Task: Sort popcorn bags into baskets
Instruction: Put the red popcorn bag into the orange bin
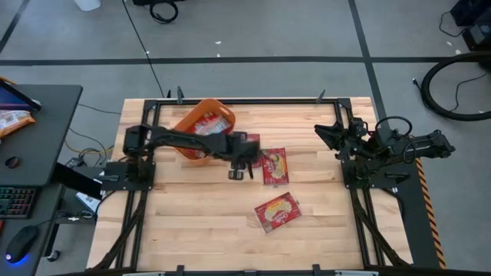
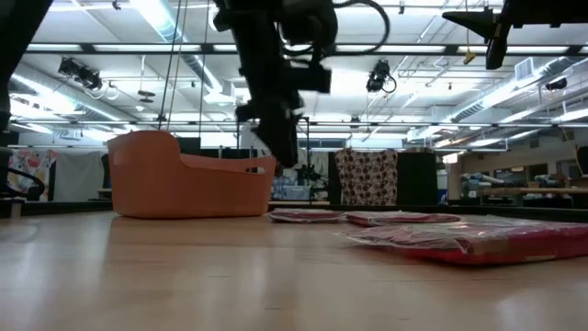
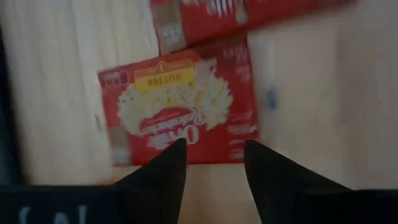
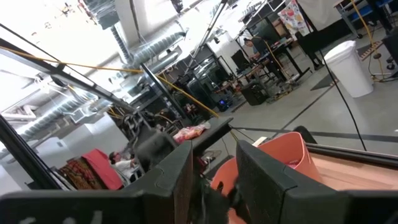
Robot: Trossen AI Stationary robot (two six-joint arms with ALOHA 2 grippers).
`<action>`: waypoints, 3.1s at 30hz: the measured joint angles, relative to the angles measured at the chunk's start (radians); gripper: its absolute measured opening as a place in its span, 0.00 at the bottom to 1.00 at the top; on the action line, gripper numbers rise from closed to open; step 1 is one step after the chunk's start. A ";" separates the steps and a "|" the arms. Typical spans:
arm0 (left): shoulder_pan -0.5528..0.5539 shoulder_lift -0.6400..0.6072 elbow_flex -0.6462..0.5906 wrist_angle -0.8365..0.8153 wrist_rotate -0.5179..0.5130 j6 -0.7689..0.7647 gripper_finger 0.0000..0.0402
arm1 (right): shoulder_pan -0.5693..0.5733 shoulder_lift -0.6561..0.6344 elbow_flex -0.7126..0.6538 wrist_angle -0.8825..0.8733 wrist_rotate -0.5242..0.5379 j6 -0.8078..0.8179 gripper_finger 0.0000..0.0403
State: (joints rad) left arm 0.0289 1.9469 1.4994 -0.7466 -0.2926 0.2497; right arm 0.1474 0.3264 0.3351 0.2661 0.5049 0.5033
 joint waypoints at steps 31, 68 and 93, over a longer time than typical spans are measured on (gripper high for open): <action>-0.107 0.145 0.083 0.104 0.314 0.086 0.43 | 0.000 0.001 0.000 0.010 0.019 0.044 0.32; -0.105 0.139 -0.073 0.033 -0.049 0.225 0.11 | 0.000 0.001 0.000 0.009 0.007 0.039 0.32; 0.114 -0.045 0.360 -0.746 0.144 -0.398 0.01 | 0.000 0.000 0.000 0.009 -0.001 -0.003 0.32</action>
State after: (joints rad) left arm 0.1426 1.9022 1.8593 -1.4926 -0.1482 -0.1483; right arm 0.1478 0.3267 0.3351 0.2752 0.5037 0.5006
